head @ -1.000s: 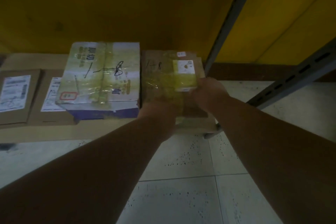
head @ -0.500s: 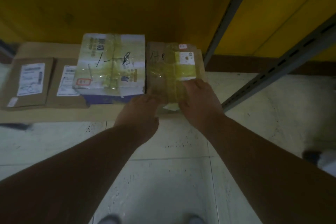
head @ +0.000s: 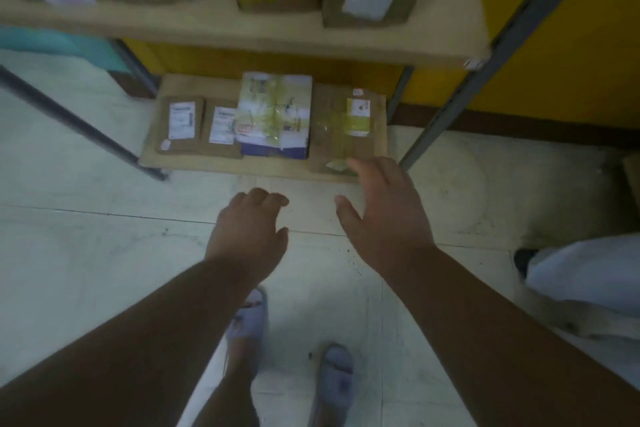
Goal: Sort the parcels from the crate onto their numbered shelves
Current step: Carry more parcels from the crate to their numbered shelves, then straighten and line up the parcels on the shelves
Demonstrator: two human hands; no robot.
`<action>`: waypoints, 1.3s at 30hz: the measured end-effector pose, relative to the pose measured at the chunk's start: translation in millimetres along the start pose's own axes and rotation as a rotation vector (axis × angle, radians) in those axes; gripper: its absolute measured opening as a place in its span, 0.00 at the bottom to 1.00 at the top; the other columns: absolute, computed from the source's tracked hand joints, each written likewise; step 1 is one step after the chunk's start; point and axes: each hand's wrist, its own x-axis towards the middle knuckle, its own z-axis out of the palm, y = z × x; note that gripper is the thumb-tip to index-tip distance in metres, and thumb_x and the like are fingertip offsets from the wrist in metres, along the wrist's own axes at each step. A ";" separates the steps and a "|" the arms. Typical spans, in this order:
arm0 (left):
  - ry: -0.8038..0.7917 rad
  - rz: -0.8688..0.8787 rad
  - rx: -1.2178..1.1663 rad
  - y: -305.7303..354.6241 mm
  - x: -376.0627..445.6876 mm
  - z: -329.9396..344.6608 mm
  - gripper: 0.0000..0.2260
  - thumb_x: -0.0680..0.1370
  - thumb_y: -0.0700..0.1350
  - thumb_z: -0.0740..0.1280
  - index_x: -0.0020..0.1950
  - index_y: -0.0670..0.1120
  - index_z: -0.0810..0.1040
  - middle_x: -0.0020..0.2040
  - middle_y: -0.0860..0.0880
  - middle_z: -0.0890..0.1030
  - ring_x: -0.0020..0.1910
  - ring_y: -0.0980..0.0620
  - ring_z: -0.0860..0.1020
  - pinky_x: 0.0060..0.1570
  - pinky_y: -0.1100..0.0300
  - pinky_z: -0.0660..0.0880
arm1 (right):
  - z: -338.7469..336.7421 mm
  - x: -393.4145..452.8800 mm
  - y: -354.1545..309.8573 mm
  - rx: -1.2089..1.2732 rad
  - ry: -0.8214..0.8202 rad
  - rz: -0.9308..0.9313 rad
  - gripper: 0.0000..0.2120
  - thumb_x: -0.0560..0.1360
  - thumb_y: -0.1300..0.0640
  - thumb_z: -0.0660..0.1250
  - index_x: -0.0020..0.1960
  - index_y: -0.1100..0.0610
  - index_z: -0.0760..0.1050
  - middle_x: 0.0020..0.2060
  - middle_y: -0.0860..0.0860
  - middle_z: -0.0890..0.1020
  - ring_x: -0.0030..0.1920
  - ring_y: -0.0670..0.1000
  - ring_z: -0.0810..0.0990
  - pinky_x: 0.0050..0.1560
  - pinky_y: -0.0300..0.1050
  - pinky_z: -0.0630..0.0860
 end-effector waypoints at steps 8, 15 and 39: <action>0.135 -0.021 -0.013 57.5 -126.0 -156.6 0.24 0.75 0.53 0.68 0.71 0.53 0.71 0.67 0.50 0.74 0.64 0.46 0.72 0.62 0.51 0.71 | -167.9 -73.6 -106.7 -0.021 0.033 -0.191 0.25 0.79 0.48 0.65 0.74 0.54 0.68 0.68 0.54 0.72 0.68 0.57 0.70 0.67 0.53 0.68; 0.318 -0.009 0.010 49.8 -184.9 -263.7 0.24 0.75 0.54 0.69 0.70 0.53 0.72 0.65 0.50 0.76 0.61 0.46 0.75 0.59 0.51 0.74 | -251.5 -87.2 -205.1 -0.024 0.144 -0.326 0.27 0.78 0.45 0.65 0.74 0.52 0.67 0.68 0.52 0.71 0.69 0.55 0.69 0.69 0.53 0.68; 0.687 0.106 -0.024 -136.6 -163.2 -582.6 0.26 0.77 0.59 0.67 0.73 0.57 0.67 0.66 0.52 0.73 0.66 0.50 0.72 0.64 0.53 0.72 | -369.2 -12.3 -531.1 0.058 0.567 -0.449 0.28 0.79 0.42 0.65 0.76 0.46 0.63 0.69 0.46 0.69 0.70 0.49 0.67 0.69 0.46 0.66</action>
